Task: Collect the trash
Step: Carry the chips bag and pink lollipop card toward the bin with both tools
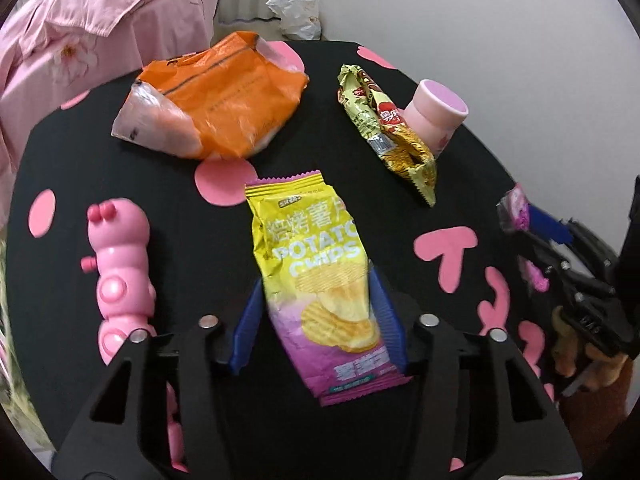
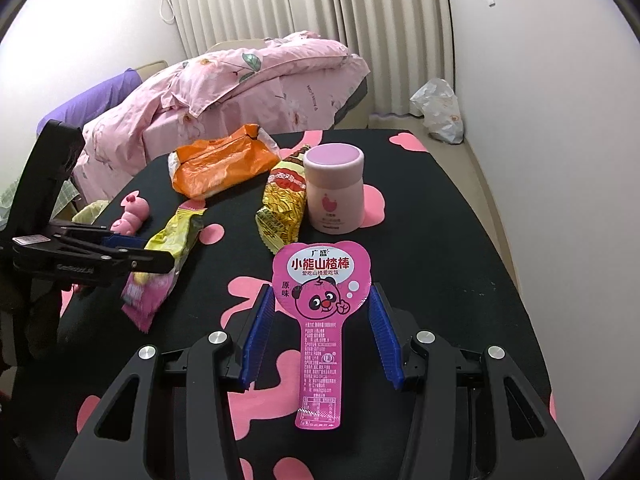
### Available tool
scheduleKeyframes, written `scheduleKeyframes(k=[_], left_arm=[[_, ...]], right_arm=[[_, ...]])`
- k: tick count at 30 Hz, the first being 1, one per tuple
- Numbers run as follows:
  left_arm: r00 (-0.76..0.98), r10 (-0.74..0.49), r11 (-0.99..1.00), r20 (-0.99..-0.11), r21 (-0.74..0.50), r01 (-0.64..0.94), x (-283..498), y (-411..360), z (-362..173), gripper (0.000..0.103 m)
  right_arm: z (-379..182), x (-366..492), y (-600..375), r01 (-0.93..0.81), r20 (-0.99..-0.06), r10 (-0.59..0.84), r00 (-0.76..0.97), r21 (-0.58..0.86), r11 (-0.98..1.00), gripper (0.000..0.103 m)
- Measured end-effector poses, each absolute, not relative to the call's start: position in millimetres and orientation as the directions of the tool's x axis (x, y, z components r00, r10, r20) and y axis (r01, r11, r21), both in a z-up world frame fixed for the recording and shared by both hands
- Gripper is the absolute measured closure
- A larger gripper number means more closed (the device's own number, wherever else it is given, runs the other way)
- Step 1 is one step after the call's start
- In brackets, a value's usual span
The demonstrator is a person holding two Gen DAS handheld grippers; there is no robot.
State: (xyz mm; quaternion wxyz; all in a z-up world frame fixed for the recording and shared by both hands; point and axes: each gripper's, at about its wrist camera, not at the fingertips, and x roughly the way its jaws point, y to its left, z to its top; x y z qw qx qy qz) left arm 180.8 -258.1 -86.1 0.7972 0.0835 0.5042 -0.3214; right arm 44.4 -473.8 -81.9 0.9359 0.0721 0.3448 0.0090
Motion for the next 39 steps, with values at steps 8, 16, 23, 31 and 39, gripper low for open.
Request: scheduleKeyframes(k=[8,16,23,31,39], left_arm=[[0.322,-0.453,0.817,-0.831,-0.242,0.523,188,-264,-88,0.039],[0.414,-0.322,0.844,-0.851,-0.059,0.533,166,-283,-93,0.040],[0.429,-0.365,0.861,-0.826,-0.125,0.493,161,-263,-86,0.058],[0.510,-0.441,0.846,-0.739,-0.153,0.510,136,-222,-41,0.059],[0.616,-0.445,0.874,-0.650,-0.166,0.456,127,-163,1,0.059]], right_arm=[[-81,42,-465,0.017,-0.641,0.064,0.765,0.120,0.993,0.057],[-82,38,-475,0.045,-0.630,0.060,0.774,0.149,0.988,0.057],[-80,35,-475,0.041,-0.621,0.066,0.781,0.157,0.987,0.057],[-44,39,-449,-0.032,-0.563,0.094,0.821,0.119,0.992,0.057],[-5,49,-386,-0.145,-0.506,0.132,0.852,0.013,0.989,0.057]])
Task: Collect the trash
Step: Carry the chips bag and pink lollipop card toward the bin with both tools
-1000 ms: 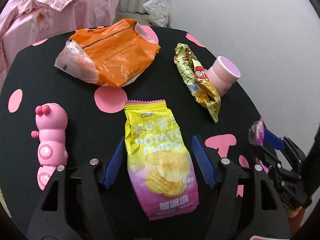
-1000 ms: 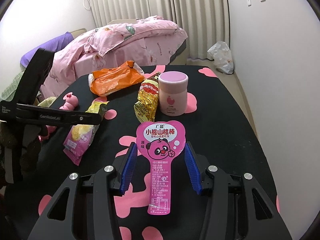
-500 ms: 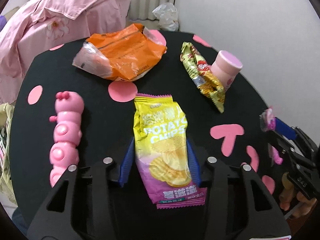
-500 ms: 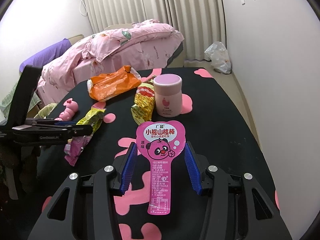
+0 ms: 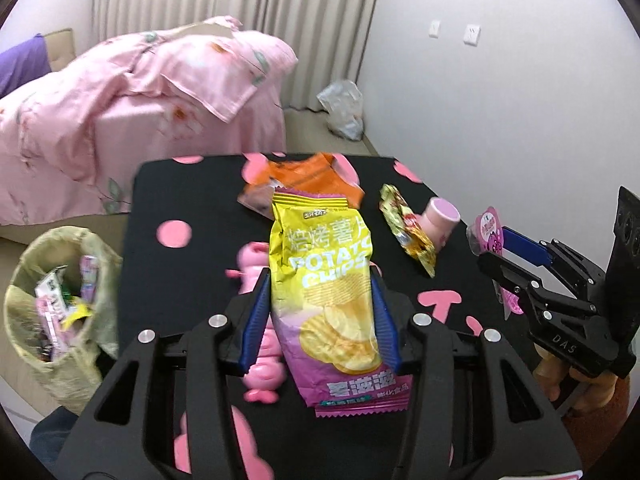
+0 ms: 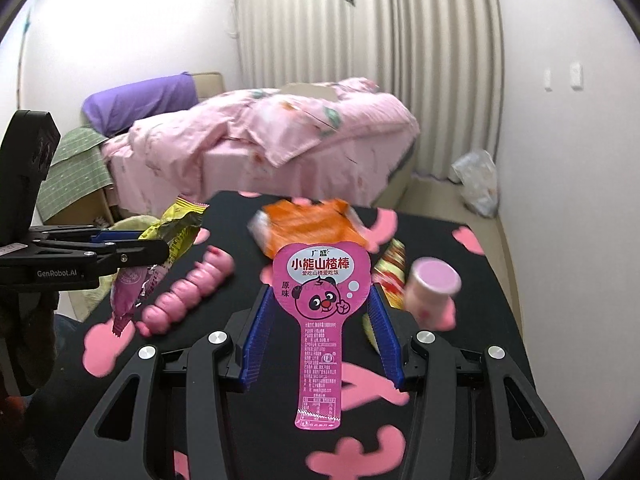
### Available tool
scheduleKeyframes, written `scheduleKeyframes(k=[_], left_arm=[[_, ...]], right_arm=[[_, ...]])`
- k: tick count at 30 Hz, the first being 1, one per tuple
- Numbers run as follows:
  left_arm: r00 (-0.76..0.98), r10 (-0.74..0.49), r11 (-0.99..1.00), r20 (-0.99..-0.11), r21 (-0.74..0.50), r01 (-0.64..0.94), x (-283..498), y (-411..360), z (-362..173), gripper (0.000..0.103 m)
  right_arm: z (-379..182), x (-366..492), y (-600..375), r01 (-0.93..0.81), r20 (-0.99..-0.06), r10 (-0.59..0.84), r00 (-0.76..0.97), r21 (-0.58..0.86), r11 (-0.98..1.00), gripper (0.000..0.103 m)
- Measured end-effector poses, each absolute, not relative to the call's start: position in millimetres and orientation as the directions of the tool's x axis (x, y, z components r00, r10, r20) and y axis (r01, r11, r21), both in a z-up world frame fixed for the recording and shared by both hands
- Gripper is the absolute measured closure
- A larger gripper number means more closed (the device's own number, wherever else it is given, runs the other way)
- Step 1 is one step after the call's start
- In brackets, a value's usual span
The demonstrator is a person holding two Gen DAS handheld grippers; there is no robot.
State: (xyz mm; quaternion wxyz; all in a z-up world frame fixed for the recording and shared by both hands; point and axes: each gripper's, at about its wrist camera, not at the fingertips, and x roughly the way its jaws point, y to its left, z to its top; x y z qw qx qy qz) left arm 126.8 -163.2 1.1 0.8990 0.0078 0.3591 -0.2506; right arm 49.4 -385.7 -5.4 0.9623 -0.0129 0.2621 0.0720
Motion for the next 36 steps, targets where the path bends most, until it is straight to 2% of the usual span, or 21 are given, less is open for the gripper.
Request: scheduleKeyframes(k=[14,19,23,28,36], left_arm=[[0.699,-0.406,0.913,-0.589,-0.235,0.332,115,-61,6,0.058],[0.748,-0.352,0.935,-0.563,-0.245,0.255,120,-17,8,0.058],[0.795,-0.251,0.961,-0.552,-0.238,0.139,129,32,8,0.057],[0.786,-0.112,0.969,-0.608,-0.243,-0.050,148,101,-18,0.057],[0.728,-0.093,0.957,-0.679,-0.263,-0.123,177,140,-63,0.057]], right_arm=[[25,63,-312,-0.216,-0.513,0.173,0.841,-0.026,0.976,0.057],[33,72,-286,-0.254,-0.519,0.192,0.833,-0.051,0.966,0.057],[38,90,-258,-0.310,-0.534,0.236,0.812,-0.052,0.949,0.057],[30,133,-211,-0.419,-0.583,0.322,0.746,-0.035,0.907,0.057],[3,214,-126,-0.549,-0.658,0.446,0.607,0.058,0.834,0.057]])
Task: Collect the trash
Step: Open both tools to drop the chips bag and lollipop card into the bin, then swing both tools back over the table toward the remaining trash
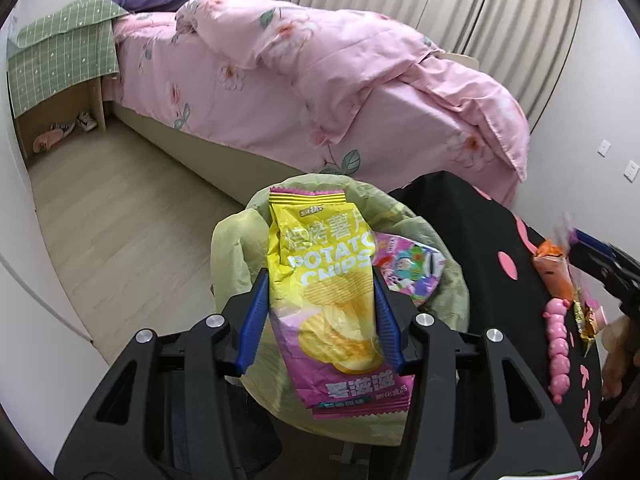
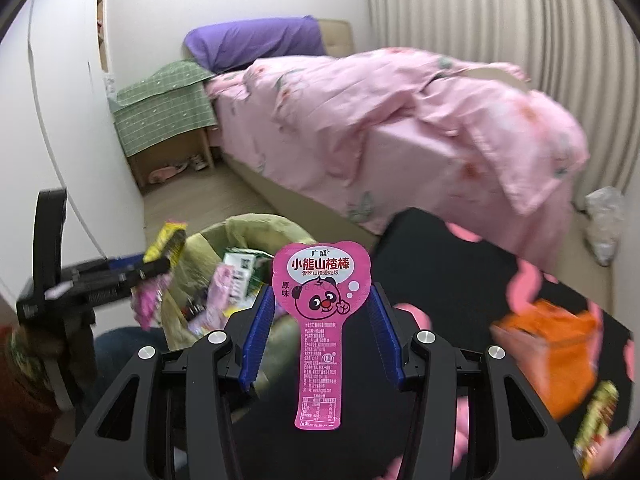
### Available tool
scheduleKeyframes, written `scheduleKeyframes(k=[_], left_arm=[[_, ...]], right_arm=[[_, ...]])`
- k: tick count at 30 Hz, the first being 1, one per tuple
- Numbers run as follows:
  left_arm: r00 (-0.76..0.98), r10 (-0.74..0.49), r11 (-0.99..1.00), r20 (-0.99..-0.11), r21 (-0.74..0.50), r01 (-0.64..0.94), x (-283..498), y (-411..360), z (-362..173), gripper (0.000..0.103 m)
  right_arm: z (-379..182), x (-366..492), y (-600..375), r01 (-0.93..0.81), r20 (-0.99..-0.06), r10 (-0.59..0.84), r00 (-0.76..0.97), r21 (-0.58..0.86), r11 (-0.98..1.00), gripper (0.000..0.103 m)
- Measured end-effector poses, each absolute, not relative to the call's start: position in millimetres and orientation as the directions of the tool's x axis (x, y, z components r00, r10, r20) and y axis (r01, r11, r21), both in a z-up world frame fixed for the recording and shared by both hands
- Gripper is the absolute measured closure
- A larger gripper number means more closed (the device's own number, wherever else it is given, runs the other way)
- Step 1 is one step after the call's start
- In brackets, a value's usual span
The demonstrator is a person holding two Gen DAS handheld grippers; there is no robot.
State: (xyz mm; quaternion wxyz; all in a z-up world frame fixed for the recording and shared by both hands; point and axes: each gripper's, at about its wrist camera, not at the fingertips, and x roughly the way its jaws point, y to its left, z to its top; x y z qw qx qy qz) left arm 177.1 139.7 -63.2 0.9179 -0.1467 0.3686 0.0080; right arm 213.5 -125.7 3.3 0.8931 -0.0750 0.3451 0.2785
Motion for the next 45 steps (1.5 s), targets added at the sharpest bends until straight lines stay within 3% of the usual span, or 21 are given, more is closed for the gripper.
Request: scheduleKeyframes(k=[7,25,27,31,35,37,45], left_arm=[[0.722,-0.182,0.942,-0.668,-0.328,-0.066,200,148,-73,0.057],[0.716,-0.258,0.902,-0.649,-0.427,-0.062,219,163,-84,0.051],[0.715,-0.269,0.899,-0.646,-0.434,-0.053,219,163,-83,0.048],[0.719,-0.321,0.873,-0.616,-0.487,-0.027,219,166,-81,0.025],[0.739,-0.291,0.866,-0.608,-0.496,-0.067,212,171,-75,0.022],[0.751,-0.254,0.864,-0.609,-0.493,-0.107,208,176,-70,0.021],[0.793,-0.152,0.863,-0.590,-0.470,-0.184,187,188,-51,0.021]], right_arm=[[-30,270,-64,-0.596,-0.713,0.495,0.496,0.136,0.792,0.057],[-61,309,-48,-0.565,-0.706,0.566,0.426,0.281,0.776,0.057],[-61,309,-50,-0.557,-0.700,0.569,0.432,0.289,0.778,0.056],[-59,310,-56,-0.529,-0.694,0.559,0.454,0.296,0.796,0.056],[-57,310,-55,-0.533,-0.690,0.583,0.428,0.328,0.780,0.055],[-57,309,-52,-0.535,-0.696,0.593,0.405,0.345,0.771,0.048],[-41,288,-59,-0.557,-0.698,0.567,0.437,0.285,0.780,0.047]])
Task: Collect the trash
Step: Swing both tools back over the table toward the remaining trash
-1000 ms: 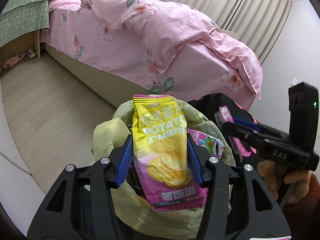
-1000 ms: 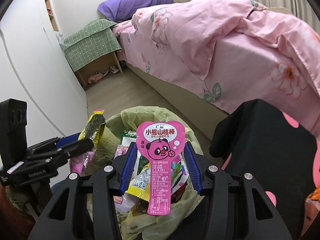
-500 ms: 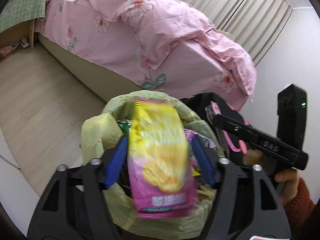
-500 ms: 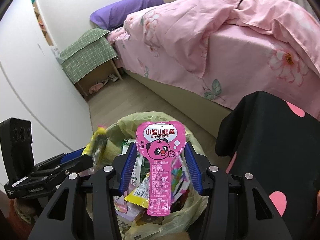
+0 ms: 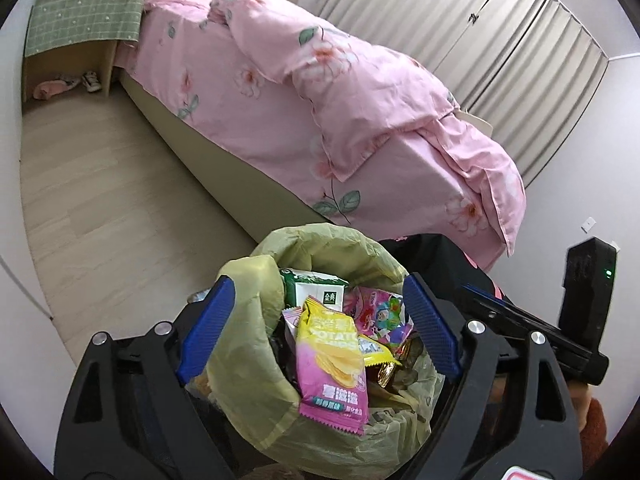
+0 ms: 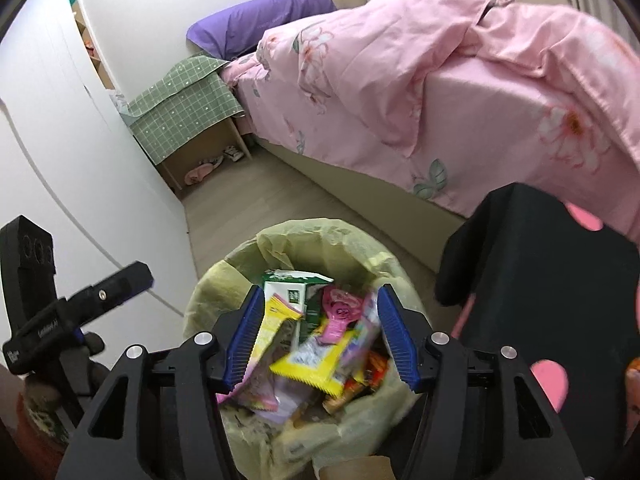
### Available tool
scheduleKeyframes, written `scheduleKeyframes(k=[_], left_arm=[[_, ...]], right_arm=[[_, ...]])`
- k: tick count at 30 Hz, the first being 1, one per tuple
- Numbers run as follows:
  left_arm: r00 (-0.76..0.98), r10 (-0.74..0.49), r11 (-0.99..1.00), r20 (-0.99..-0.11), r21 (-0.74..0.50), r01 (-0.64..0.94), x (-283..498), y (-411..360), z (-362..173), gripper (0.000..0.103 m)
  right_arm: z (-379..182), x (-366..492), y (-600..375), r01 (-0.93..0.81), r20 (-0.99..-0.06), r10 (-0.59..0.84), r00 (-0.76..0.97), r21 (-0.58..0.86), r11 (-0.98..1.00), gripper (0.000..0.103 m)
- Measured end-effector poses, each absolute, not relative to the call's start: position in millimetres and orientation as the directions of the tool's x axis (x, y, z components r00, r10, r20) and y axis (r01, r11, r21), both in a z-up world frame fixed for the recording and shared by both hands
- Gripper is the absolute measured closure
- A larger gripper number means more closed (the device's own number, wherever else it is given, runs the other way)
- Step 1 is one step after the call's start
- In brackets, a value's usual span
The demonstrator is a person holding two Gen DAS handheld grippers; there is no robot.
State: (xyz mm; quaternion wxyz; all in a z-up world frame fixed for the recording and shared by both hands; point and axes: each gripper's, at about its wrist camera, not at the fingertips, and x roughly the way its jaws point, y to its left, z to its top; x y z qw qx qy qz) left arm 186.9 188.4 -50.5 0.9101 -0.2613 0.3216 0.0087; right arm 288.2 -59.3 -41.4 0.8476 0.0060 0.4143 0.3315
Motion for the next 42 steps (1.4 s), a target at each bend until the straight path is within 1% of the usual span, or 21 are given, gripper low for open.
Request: scheduleKeyframes(k=[3,6,9,11,13,16,19,24,26,29,31,33,35,36,39,40,42], left_arm=[[0.799,-0.144,0.866,-0.583,-0.465,-0.184,182,183,-47,0.021],[0.804,-0.163,0.878,-0.572,-0.455,-0.146,179,166,-39,0.021],[0.816,-0.214,0.906,-0.537,-0.421,-0.039,179,131,-25,0.021],[0.813,-0.243,0.919,-0.530,-0.393,0.019,181,109,-19,0.018],[0.786,-0.308,0.921,-0.536,-0.376,0.104,186,80,-16,0.018],[0.728,-0.393,0.908,-0.561,-0.361,0.213,195,34,-15,0.018],[0.658,-0.477,0.878,-0.583,-0.353,0.324,206,-18,-17,0.018],[0.575,-0.549,0.828,-0.606,-0.304,0.471,236,-108,-20,0.018],[0.544,-0.555,0.819,-0.629,-0.300,0.489,252,-135,-25,0.018],[0.493,-0.489,0.852,-0.720,-0.272,0.447,294,-179,-42,0.018],[0.470,-0.462,0.867,-0.752,-0.272,0.418,312,-193,-52,0.019],[0.450,-0.439,0.879,-0.778,-0.268,0.394,328,-205,-62,0.023],[0.425,-0.406,0.893,-0.809,-0.253,0.372,342,-215,-71,0.032],[0.392,-0.401,0.895,-0.828,-0.264,0.360,349,-218,-78,0.034],[0.357,-0.397,0.899,-0.845,-0.279,0.339,355,-218,-85,0.040],[0.359,-0.394,0.900,-0.846,-0.276,0.338,353,-216,-84,0.046],[0.362,-0.400,0.898,-0.842,-0.280,0.339,348,-210,-82,0.051]], right_arm=[[-29,275,-78,-0.563,-0.692,0.552,0.466,0.250,0.788,0.047],[-16,254,-104,-0.565,-0.684,0.521,0.510,0.191,0.803,0.047],[-6,228,-141,-0.536,-0.669,0.467,0.578,0.120,0.835,0.047],[-3,211,-171,-0.495,-0.653,0.422,0.629,0.083,0.865,0.047],[-1,196,-203,-0.448,-0.639,0.373,0.673,0.050,0.893,0.047],[-6,173,-258,-0.347,-0.636,0.268,0.723,0.000,0.938,0.047],[-17,154,-315,-0.253,-0.658,0.203,0.726,0.020,0.967,0.047],[-36,131,-376,-0.108,-0.671,0.085,0.736,0.008,0.994,0.047],[-42,123,-394,-0.062,-0.667,0.050,0.743,0.006,0.998,0.047],[-51,117,-413,-0.003,-0.672,-0.002,0.741,-0.006,1.000,0.047],[-57,116,-425,0.028,-0.675,-0.017,0.738,0.005,1.000,0.047],[-61,118,-436,0.038,-0.678,-0.009,0.735,0.027,0.999,0.047],[-64,120,-441,0.043,-0.676,-0.005,0.737,0.039,0.998,0.047],[-65,121,-442,0.039,-0.674,0.001,0.739,0.044,0.998,0.047],[-69,126,-444,0.027,-0.667,0.020,0.744,0.061,0.998,0.047],[-70,127,-443,0.025,-0.667,0.023,0.745,0.063,0.998,0.047],[-73,132,-440,0.012,-0.667,0.038,0.744,0.071,0.997,0.047]])
